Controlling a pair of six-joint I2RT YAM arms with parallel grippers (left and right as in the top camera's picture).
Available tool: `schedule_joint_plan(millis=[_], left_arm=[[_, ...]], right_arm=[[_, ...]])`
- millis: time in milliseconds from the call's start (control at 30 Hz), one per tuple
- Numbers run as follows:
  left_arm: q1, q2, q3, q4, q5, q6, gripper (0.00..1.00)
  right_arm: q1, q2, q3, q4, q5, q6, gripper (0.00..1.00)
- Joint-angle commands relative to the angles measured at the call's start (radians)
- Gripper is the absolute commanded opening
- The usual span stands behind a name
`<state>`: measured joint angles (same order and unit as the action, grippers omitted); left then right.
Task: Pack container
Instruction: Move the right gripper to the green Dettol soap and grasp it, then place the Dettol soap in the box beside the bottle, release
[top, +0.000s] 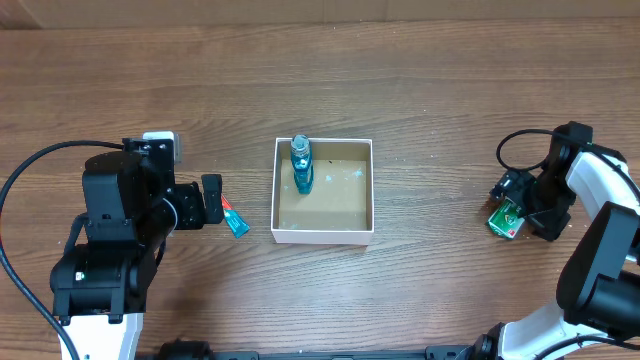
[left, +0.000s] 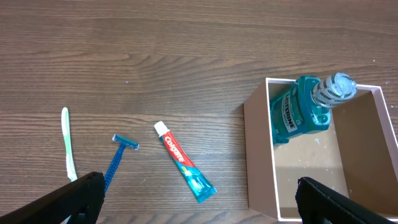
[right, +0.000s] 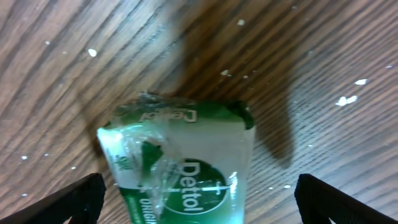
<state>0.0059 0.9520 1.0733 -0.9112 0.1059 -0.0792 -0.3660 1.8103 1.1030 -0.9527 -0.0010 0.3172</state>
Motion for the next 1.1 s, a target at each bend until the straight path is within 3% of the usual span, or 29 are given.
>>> schedule_joint_plan(millis=[0, 667, 900, 1067], left_arm=[[-0.006, -0.003, 0.023, 0.0, 0.014, -0.011, 1.0], [-0.006, -0.003, 0.023, 0.0, 0.014, -0.01, 1.0], [-0.006, -0.003, 0.023, 0.0, 0.014, -0.011, 1.0], [-0.006, -0.003, 0.023, 0.0, 0.014, -0.01, 1.0]], right_arm=[[-0.002, -0.002, -0.004, 0.005, 0.044, -0.003, 0.96], [-0.002, 0.002, -0.049, 0.04, 0.048, -0.003, 0.92], [-0.002, 0.002, -0.048, 0.043, 0.04, -0.003, 0.61], [-0.002, 0.002, -0.047, 0.044, 0.04, -0.003, 0.53]])
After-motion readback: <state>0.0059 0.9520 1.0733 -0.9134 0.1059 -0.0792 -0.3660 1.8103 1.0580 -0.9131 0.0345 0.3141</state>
